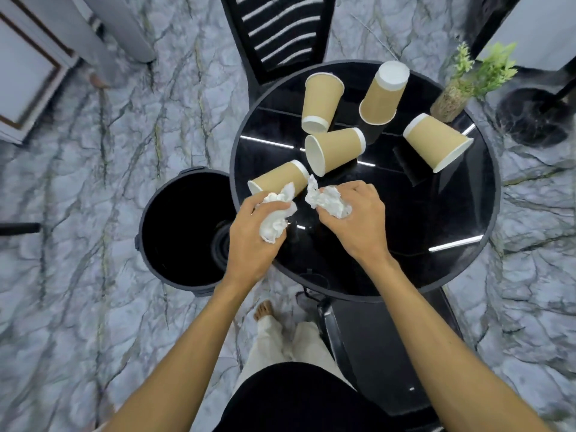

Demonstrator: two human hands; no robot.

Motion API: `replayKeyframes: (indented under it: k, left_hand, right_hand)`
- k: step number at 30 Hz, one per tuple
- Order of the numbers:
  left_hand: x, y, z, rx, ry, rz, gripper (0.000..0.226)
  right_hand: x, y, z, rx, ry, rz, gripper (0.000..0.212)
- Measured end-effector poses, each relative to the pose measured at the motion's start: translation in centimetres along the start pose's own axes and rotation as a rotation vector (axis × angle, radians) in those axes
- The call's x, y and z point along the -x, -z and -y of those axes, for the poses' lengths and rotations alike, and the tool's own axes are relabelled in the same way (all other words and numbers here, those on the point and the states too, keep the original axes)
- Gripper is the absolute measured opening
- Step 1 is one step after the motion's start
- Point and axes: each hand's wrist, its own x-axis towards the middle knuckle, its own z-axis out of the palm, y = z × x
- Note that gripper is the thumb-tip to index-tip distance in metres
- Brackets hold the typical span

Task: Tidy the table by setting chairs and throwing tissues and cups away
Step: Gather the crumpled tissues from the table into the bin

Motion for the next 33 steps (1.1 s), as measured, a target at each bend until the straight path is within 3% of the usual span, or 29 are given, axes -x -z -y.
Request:
replayKeyframes:
  k: [12, 20, 26, 29, 31, 33]
  left_hand:
    - [0.6, 12.2, 7.1, -0.143, 0.140, -0.279, 0.035]
    - [-0.3, 16.4, 12.8, -0.133, 0.238, -0.364, 0.036]
    - [-1.3, 15.7, 19.8, -0.060, 0.329, -0.357, 0.036]
    - [-1.4, 14.1, 25.3, -0.029, 0.504, -0.212, 0.046]
    - [-0.8, 12.7, 29.1, -0.124, 0.728, 0.094, 0.070]
    - [0.4, 11.4, 32.3, -0.253, 0.855, 0.334, 0.083]
  right_hand:
    - [-2.3, -11.7, 10.3, -0.093, 0.246, 0.249, 0.025]
    - [-3.9, -19.6, 14.3, -0.111, 0.268, 0.335, 0.029]
    - [-5.0, -26.9, 13.1, -0.109, 0.214, 0.329, 0.028]
    - [-5.0, -31.5, 9.9, 0.082, 0.137, 0.534, 0.054]
    - [-4.3, -34.3, 7.3, 0.339, 0.030, 0.800, 0.083]
    - [-3.2, -36.2, 4.9, 0.439, -0.066, 0.979, 0.094]
